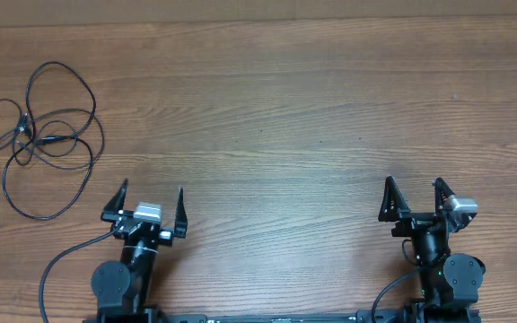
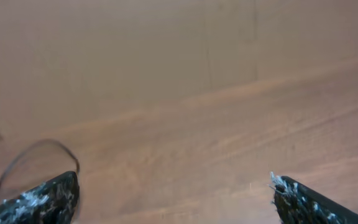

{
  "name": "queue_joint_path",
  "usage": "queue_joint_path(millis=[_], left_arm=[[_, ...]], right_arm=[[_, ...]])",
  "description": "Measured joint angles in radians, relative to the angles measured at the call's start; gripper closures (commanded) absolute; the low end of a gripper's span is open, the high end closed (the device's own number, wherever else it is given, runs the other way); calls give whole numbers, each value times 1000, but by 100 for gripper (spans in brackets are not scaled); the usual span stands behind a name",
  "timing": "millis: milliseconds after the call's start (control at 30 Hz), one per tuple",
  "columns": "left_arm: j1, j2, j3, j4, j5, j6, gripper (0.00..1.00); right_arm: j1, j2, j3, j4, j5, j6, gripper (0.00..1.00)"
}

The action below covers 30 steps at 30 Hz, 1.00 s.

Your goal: Untangle cables

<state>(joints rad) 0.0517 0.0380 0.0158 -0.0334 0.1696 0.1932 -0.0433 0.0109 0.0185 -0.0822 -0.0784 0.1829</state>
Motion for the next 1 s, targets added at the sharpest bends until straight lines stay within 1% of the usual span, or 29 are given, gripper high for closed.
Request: queue_joint_path(millis=[67,1000], left_arm=[[0,-16,-6,-27,-6,1,0],[0,-21,-6,-27,-10,2,1]], right_arm=[[0,0,0,0,0,0,0],[0,0,0,0,0,0,0]])
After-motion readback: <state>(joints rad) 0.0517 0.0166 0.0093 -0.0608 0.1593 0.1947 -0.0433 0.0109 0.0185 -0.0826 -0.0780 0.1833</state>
